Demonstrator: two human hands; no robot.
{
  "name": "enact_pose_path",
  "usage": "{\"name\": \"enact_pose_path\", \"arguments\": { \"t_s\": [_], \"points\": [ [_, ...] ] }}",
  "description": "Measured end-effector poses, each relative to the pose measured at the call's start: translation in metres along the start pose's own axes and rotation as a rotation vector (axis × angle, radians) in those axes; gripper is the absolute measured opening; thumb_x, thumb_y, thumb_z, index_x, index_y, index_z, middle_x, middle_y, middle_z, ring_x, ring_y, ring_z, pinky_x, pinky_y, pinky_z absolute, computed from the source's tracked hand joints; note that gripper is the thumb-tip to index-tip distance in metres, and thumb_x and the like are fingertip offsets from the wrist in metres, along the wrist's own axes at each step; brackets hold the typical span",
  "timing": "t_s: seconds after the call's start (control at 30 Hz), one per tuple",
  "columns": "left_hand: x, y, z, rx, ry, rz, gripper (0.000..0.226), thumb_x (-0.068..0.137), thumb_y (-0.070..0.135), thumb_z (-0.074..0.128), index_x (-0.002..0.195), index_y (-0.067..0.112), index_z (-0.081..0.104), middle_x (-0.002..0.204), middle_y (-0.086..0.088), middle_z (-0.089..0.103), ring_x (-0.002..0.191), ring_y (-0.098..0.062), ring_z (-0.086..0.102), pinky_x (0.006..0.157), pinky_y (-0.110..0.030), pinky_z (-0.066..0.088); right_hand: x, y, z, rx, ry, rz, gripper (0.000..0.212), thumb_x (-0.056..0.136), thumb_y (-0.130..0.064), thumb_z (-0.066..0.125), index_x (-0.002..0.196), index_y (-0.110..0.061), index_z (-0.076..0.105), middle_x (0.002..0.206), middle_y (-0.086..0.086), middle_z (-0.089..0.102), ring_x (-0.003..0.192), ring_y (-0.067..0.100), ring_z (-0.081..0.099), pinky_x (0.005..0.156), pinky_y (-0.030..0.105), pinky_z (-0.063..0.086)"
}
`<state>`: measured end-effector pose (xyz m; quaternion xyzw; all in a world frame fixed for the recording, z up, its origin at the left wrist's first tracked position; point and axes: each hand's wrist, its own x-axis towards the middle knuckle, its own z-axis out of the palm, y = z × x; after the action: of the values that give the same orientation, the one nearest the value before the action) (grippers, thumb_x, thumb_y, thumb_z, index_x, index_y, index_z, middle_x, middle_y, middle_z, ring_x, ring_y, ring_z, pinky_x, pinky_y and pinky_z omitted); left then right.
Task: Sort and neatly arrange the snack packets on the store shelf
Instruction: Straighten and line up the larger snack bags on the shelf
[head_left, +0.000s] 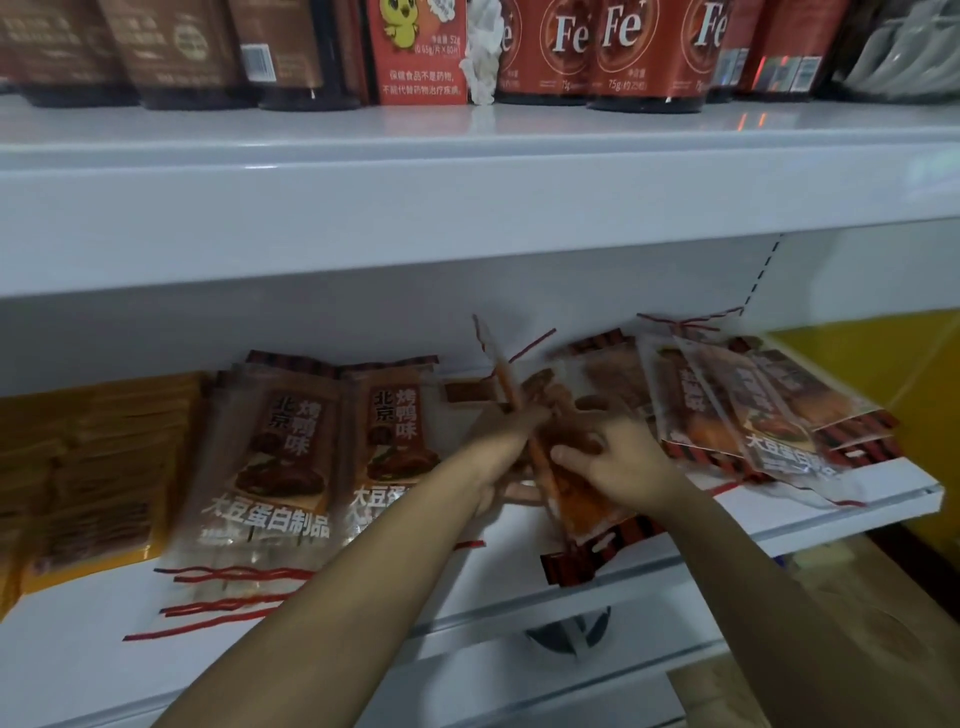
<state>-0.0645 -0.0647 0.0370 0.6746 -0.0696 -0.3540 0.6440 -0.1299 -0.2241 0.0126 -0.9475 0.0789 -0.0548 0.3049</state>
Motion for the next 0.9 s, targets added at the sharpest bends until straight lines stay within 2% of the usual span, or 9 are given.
{"name": "enact_pose_path", "arguments": {
  "t_s": [0.13, 0.3, 0.4, 0.47, 0.57, 0.67, 0.73, 0.8, 0.9],
  "points": [
    [-0.002, 0.003, -0.015, -0.079, 0.086, 0.060, 0.024, 0.107, 0.017, 0.044, 0.093, 0.010, 0.062, 0.062, -0.001, 0.071, 0.053, -0.010, 0.069, 0.047, -0.020, 0.054, 0.002, 0.011, 0.014, -0.108, 0.115, 0.190, 0.040, 0.083, -0.073, 0.042, 0.110, -0.052, 0.063, 0.123, -0.007, 0.067, 0.123, 0.030, 0.057, 0.102, 0.053, 0.046],
    [-0.016, 0.004, -0.042, -0.244, 0.099, 0.020, 0.018, 0.100, -0.001, 0.041, 0.104, 0.007, 0.057, 0.088, -0.014, 0.068, 0.072, -0.018, 0.073, 0.058, -0.028, 0.060, 0.003, -0.011, 0.021, 0.312, 0.293, 0.150, 0.020, 0.098, -0.033, 0.067, 0.113, -0.022, 0.071, 0.096, -0.006, 0.073, 0.080, 0.006, 0.068, 0.067, 0.018, 0.048],
    [-0.020, 0.003, -0.056, -0.283, 0.083, 0.013, 0.023, 0.099, 0.001, 0.045, 0.118, 0.006, 0.057, 0.105, -0.020, 0.070, 0.096, -0.033, 0.072, 0.084, -0.046, 0.062, 0.001, -0.025, 0.022, 0.748, 0.211, 0.133, 0.011, 0.100, -0.009, 0.062, 0.103, -0.009, 0.072, 0.069, 0.017, 0.064, 0.050, 0.019, 0.054, 0.046, 0.022, 0.042],
    [-0.021, 0.002, -0.067, -0.195, 0.086, 0.059, 0.018, 0.102, 0.008, 0.050, 0.116, 0.009, 0.062, 0.105, -0.018, 0.074, 0.096, -0.035, 0.074, 0.088, -0.050, 0.061, 0.003, -0.027, 0.022, 0.800, 0.201, 0.166, 0.014, 0.100, -0.005, 0.061, 0.104, -0.011, 0.073, 0.065, 0.022, 0.059, 0.050, 0.023, 0.049, 0.049, 0.030, 0.042],
    [-0.019, 0.004, -0.087, 0.014, 0.124, 0.136, 0.017, 0.103, 0.017, 0.057, 0.116, 0.016, 0.068, 0.098, -0.010, 0.079, 0.092, -0.030, 0.076, 0.085, -0.047, 0.062, 0.013, -0.022, 0.027, 0.714, 0.290, 0.175, 0.015, 0.094, -0.011, 0.072, 0.107, -0.015, 0.066, 0.077, 0.002, 0.069, 0.063, 0.018, 0.063, 0.062, 0.038, 0.052],
    [-0.013, 0.014, -0.107, 0.442, 0.120, 0.307, 0.016, 0.100, 0.022, 0.064, 0.113, 0.020, 0.073, 0.107, -0.004, 0.077, 0.093, -0.019, 0.074, 0.084, -0.035, 0.059, 0.024, -0.025, 0.019, 0.065, 0.555, -0.116, 0.051, 0.082, -0.023, 0.083, 0.126, -0.020, 0.057, 0.120, -0.002, 0.062, 0.106, 0.006, 0.057, 0.093, 0.023, 0.047],
    [-0.016, 0.030, -0.112, 0.821, 0.031, 0.391, 0.014, 0.096, 0.037, 0.069, 0.105, 0.027, 0.073, 0.108, 0.007, 0.075, 0.097, -0.010, 0.070, 0.088, -0.032, 0.057, 0.029, -0.042, 0.003, -0.244, 0.389, -0.386, 0.069, 0.084, -0.039, 0.076, 0.145, -0.027, 0.047, 0.149, 0.000, 0.048, 0.140, 0.016, 0.039, 0.117, 0.036, 0.031],
    [-0.019, 0.048, -0.111, 1.010, -0.078, 0.375, 0.023, 0.093, 0.045, 0.070, 0.101, 0.025, 0.077, 0.097, 0.007, 0.077, 0.088, -0.012, 0.072, 0.084, -0.040, 0.059, 0.036, -0.060, -0.008, -0.364, 0.069, -0.413, 0.073, 0.089, -0.052, 0.065, 0.154, -0.038, 0.035, 0.160, -0.008, 0.036, 0.153, 0.013, 0.021, 0.127, 0.042, 0.009],
    [-0.019, 0.063, -0.112, 1.121, -0.127, 0.403, 0.022, 0.089, 0.041, 0.076, 0.095, 0.020, 0.080, 0.090, 0.002, 0.077, 0.083, -0.016, 0.072, 0.079, -0.043, 0.058, 0.048, -0.073, -0.014, -0.315, -0.208, -0.357, 0.035, 0.093, -0.054, 0.063, 0.125, -0.041, 0.059, 0.126, -0.015, 0.063, 0.118, 0.009, 0.058, 0.103, 0.034, 0.042]
  ]
}}
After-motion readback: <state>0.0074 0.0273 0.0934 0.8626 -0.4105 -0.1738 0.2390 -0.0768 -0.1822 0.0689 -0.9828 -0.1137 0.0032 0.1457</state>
